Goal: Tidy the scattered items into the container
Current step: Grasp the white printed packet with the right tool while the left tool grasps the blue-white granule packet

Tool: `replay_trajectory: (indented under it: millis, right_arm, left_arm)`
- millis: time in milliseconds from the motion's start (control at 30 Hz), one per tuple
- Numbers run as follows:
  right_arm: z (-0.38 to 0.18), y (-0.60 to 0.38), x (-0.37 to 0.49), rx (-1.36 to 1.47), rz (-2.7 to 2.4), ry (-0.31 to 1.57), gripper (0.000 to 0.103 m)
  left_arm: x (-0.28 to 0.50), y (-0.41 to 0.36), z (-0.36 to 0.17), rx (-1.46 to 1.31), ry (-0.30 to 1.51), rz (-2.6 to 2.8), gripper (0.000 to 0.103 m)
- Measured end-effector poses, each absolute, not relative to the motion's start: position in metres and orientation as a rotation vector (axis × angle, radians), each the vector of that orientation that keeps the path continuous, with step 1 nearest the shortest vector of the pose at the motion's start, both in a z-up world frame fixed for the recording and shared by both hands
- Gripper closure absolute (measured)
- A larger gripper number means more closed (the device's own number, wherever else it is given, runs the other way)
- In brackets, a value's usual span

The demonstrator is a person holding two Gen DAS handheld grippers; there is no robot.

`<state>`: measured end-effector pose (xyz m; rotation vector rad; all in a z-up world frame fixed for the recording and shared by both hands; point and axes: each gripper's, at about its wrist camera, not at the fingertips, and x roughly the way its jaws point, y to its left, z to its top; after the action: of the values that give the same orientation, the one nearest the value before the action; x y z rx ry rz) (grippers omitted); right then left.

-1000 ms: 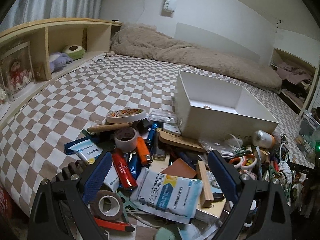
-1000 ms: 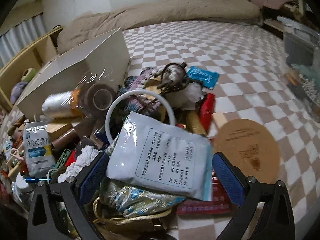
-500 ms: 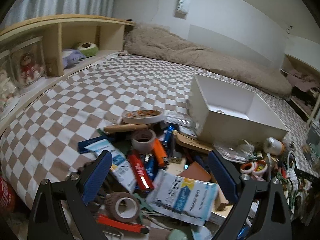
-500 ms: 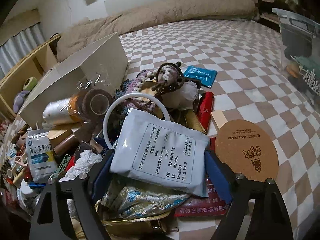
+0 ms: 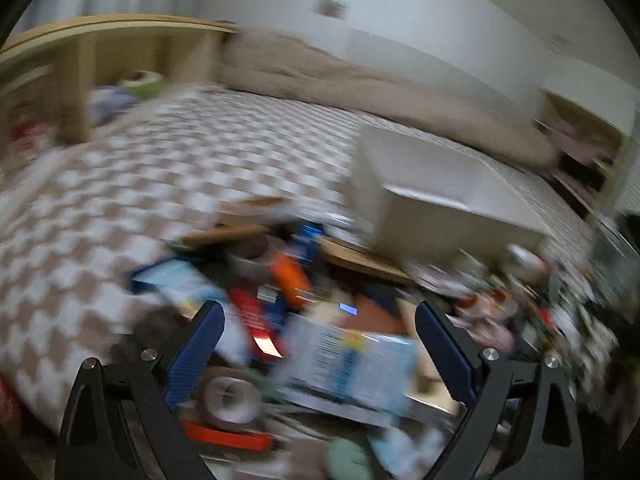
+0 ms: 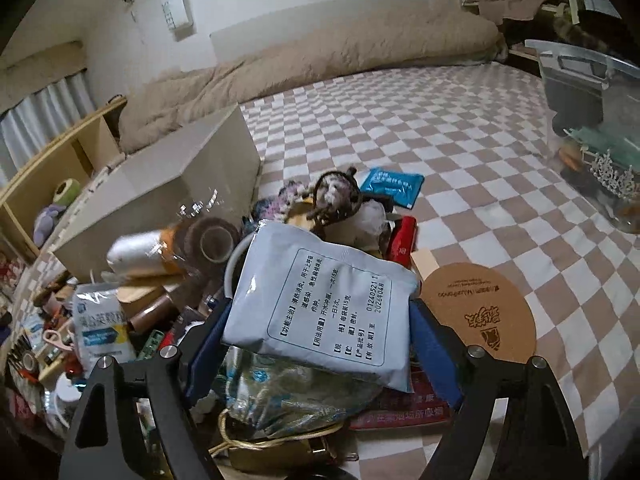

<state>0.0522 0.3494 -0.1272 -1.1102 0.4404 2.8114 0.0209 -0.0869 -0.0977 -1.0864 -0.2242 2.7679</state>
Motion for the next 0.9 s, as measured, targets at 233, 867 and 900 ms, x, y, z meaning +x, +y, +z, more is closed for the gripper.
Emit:
replay_trajectory:
  millis: [233,867,900]
  right_arm:
    - [-0.123,0.349,0.056,-1.084,2.839,0.476,0.018]
    - [-0.119,0.348,0.056,-1.088,2.868,0.507,0.018]
    - [-0.120,0.348,0.056,-1.089,2.868,0.509,0.018]
  left_arm:
    - [0.011,-0.080,-0.120,-1.230,-0.371,2.520,0.022]
    - [-0.005,-0.070,-0.153,-1.382,-0.116,2.518,0.000]
    - [-0.007,-0.071,-0.153,-1.382,-0.115,2.523,0.000]
